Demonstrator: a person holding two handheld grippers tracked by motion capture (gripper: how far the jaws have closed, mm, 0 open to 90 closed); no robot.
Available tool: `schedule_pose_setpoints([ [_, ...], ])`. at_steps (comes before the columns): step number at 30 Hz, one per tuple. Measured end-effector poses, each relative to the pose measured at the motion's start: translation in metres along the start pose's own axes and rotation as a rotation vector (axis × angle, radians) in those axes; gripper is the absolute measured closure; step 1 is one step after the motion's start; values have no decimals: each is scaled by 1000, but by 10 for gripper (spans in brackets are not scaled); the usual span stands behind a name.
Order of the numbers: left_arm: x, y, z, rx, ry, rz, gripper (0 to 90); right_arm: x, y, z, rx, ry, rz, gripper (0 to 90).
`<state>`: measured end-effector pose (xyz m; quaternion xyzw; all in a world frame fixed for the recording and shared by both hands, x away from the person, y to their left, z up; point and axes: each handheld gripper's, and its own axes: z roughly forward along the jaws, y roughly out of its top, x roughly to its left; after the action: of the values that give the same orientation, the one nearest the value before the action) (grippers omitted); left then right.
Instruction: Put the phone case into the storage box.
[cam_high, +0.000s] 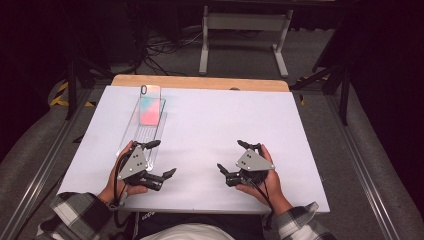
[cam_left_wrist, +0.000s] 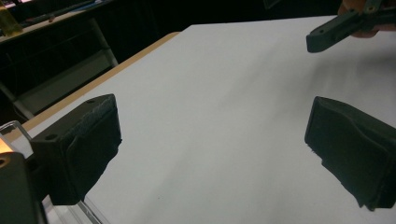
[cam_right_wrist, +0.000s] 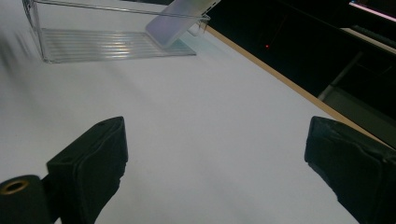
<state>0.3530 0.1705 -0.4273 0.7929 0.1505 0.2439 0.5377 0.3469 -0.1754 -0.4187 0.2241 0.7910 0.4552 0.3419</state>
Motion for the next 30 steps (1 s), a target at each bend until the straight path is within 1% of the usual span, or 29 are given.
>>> schedule_pose_setpoints([
  [1,0,-1,1,12,-13,-4,40,0,0,1,4,4,0,63],
  [2,-1,-2,2,8,-18,-14,40,0,0,1,3,5,0,63],
  [5,-1,-3,3,16,-25,-16,37,1,0,2,6,10,-1,61],
  [6,-1,-4,5,26,-36,-18,34,1,0,2,7,11,-5,61],
  [7,-1,-4,5,26,-36,-18,33,1,0,2,7,11,-5,61],
  [9,-2,-7,9,40,-44,-32,33,1,-1,3,11,10,-11,61],
  [10,-3,-8,11,50,-43,-30,33,0,-1,3,11,12,-10,61],
  [12,-3,-9,12,53,-45,-32,33,0,0,2,6,10,-10,61],
  [13,-5,-10,13,57,-58,-49,33,0,0,2,3,8,-6,61],
  [16,-6,-10,14,67,-56,-51,33,0,1,1,-2,13,-10,60],
  [17,-7,-11,15,70,-53,-62,31,0,1,1,-2,15,-13,59],
  [18,-6,-11,15,75,-55,-65,30,0,1,1,-1,13,-18,59],
  [20,-5,-11,15,72,-48,-76,30,-1,1,1,-4,14,-15,57],
  [22,-5,-11,16,69,-51,-87,32,-1,1,1,-7,14,-17,57],
  [24,-6,-11,16,68,-43,-79,32,-2,1,0,-7,14,-16,56],
  [28,-5,-10,15,60,-54,-74,33,-1,1,0,-3,12,-18,56],
  [30,-5,-9,13,60,-48,-68,32,-1,2,1,-4,9,-18,56],
])
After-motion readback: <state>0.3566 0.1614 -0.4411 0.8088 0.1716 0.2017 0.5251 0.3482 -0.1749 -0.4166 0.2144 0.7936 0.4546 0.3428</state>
